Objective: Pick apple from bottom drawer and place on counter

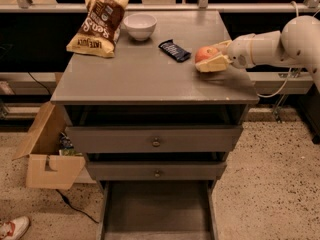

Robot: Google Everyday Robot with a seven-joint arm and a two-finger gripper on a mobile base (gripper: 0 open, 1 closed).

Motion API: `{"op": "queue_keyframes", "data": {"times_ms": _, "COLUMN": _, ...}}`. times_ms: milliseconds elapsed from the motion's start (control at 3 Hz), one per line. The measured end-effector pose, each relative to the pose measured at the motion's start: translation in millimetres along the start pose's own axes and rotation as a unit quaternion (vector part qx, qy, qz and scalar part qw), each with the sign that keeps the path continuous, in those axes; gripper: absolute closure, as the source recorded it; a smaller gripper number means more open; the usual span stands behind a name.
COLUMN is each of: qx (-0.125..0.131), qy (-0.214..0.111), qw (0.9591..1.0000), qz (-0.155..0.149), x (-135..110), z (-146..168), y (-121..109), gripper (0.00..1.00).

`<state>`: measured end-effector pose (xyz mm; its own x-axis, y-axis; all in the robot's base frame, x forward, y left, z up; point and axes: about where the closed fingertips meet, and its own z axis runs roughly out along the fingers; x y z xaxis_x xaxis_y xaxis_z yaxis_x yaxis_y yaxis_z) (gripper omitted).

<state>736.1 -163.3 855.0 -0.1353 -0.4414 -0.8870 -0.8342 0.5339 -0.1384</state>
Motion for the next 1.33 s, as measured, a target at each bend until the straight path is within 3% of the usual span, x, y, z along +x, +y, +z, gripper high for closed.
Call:
{"op": "queue_keyframes", "data": {"times_ms": 1000, "qx": -0.013, "qy": 0.023, "qw": 0.9996, "qz": 0.006, "x": 4.2, "z": 15.0, "y": -8.6, "gripper": 0.03}}
{"op": "queue_keyframes", "data": {"times_ms": 1333, "qx": -0.013, "qy": 0.023, "qw": 0.9996, "qz": 0.006, "x": 4.2, "z": 15.0, "y": -8.6, "gripper": 0.00}}
